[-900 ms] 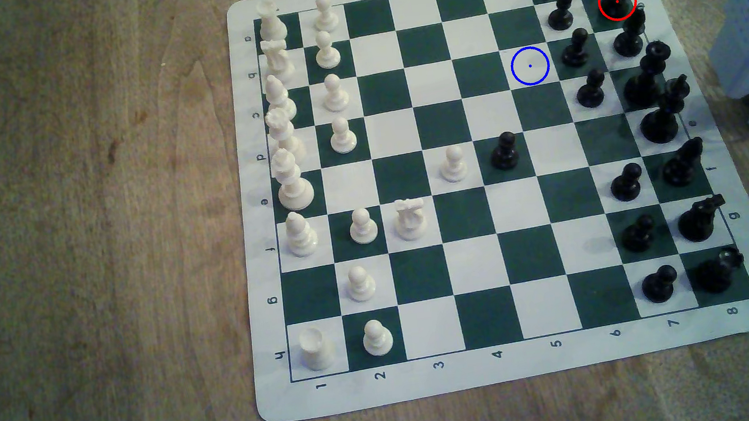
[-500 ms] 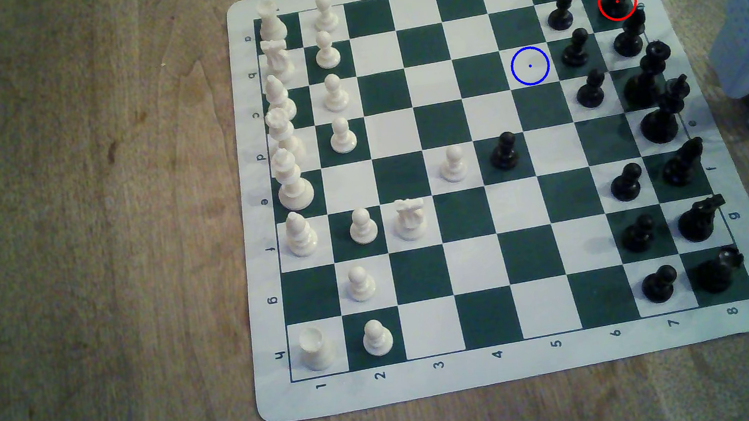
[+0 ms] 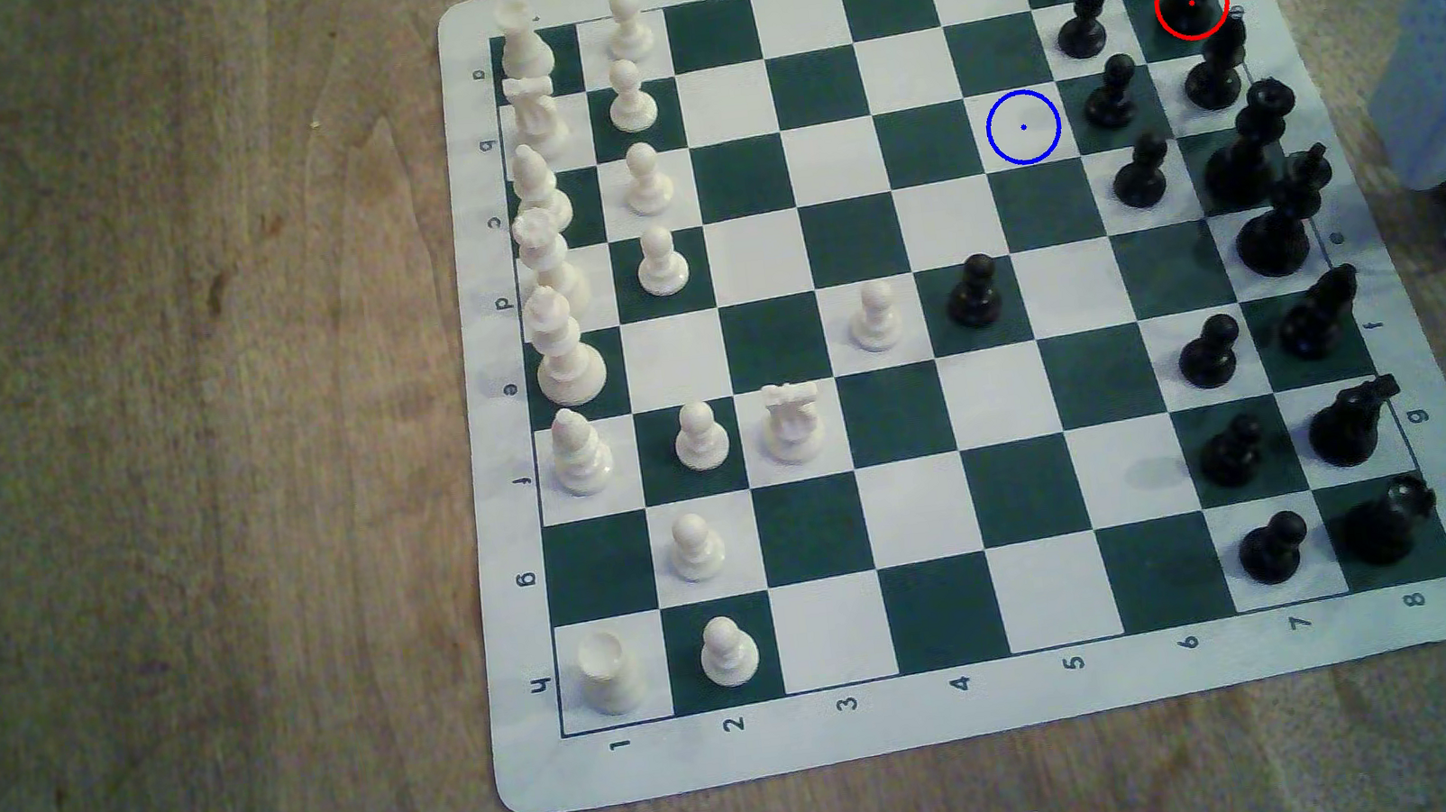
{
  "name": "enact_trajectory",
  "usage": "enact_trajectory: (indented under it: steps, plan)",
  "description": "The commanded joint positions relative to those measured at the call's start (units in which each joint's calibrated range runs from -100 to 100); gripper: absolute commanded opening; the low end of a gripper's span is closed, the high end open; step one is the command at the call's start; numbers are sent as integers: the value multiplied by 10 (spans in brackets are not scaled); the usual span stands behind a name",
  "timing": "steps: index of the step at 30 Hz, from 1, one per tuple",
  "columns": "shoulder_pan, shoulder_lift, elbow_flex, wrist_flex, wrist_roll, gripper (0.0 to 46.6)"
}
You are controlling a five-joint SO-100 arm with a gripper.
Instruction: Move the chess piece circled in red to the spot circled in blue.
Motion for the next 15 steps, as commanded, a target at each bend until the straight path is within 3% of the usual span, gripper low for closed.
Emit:
enact_trajectory:
  steps: [1, 4, 8, 12, 14, 15]
  plan:
    - [0, 2, 7, -2, 4, 2]
    - [37, 1, 7, 13, 1, 28]
    - [40, 1, 7, 130, 8, 36]
    - [40, 1, 7, 355, 36, 5]
    - [40, 1, 7, 430, 51, 8]
    - [44, 1, 7, 492, 63, 36]
